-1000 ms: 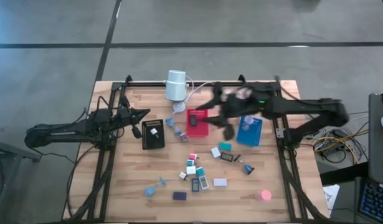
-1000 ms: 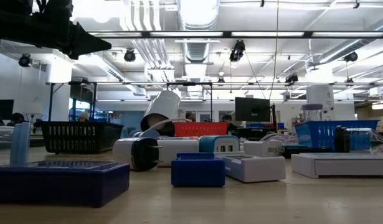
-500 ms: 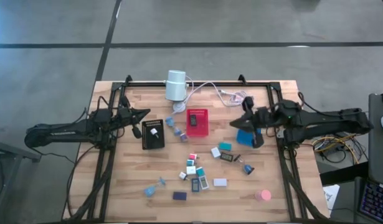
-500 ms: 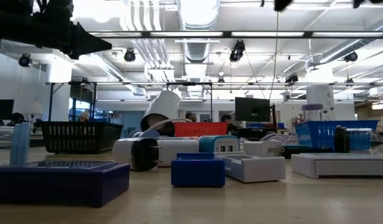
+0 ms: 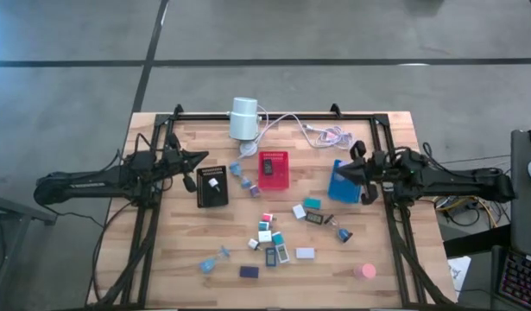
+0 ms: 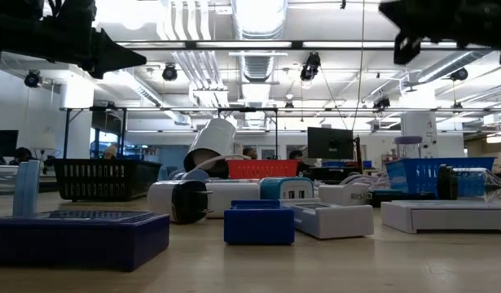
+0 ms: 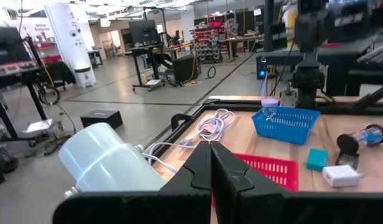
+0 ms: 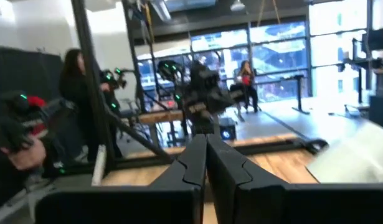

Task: Pick & Place Office items
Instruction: Put the bottom light blue hourglass into the blue basket

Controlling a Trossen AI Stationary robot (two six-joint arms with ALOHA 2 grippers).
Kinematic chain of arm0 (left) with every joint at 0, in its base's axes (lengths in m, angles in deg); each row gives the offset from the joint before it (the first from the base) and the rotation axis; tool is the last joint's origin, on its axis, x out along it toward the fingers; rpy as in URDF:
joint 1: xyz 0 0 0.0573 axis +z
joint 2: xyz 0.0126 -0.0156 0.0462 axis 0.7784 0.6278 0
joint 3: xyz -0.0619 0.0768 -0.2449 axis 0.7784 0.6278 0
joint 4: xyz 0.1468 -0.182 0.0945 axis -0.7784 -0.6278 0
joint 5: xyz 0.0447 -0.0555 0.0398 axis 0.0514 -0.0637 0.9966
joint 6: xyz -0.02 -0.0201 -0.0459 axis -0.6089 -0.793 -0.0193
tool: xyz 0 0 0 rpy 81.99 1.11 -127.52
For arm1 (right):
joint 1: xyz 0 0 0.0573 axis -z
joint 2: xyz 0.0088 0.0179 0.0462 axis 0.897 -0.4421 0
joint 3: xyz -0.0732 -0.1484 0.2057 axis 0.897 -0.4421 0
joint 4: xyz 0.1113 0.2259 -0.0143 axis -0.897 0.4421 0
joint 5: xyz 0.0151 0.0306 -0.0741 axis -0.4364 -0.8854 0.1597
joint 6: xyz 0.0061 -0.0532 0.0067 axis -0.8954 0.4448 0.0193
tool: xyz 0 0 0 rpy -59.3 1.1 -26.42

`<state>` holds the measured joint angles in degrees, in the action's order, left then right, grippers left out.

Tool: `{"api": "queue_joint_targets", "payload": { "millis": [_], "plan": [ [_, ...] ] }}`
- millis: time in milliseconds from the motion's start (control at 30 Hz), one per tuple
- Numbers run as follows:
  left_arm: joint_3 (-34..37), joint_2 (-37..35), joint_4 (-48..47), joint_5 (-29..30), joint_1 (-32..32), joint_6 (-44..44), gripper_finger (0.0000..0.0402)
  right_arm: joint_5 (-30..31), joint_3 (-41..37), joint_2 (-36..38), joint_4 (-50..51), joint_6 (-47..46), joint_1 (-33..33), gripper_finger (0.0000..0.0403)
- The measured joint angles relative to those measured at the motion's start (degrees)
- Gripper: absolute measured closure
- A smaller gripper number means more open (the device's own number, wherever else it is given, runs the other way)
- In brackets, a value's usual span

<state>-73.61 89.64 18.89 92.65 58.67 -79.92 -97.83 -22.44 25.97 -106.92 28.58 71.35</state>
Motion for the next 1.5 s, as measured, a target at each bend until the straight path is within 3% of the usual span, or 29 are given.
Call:
{"api": "queue_joint_targets", "payload": {
  "millis": [133, 367, 800, 1100, 1267, 1500],
  "plan": [
    [0.00, 0.00, 0.02, -0.92, 0.02, -2.75, 0.0401, 0.06, -3.15, 1.74, -0.93, 1.72, -0.06, 0.0394],
    [0.00, 0.31, 0.04, -13.62, 0.00, -0.18, 0.0401, 0.19, -6.34, 4.08, -1.28, 7.08, -0.04, 0.0394],
    [0.00, 3.53, 0.02, -13.97, 0.02, 1.61, 0.0401, -0.59, -8.16, 4.77, -1.41, 4.81, -0.03, 0.0394],
    [-1.33, 4.14, 4.96, -13.96, 0.02, -2.79, 0.0401, -6.38, -9.27, 5.69, -4.38, 4.99, -0.07, 0.0394],
    [-0.93, 4.24, 4.28, -13.94, 0.00, -3.47, 0.0401, -6.54, -10.70, 5.71, -4.26, 5.18, -0.08, 0.0394],
    [-0.90, 4.44, 4.15, -13.94, 0.04, 1.56, 0.0401, -6.13, -10.91, 5.71, -4.12, 5.06, -0.03, 0.0394]
  ]
}}
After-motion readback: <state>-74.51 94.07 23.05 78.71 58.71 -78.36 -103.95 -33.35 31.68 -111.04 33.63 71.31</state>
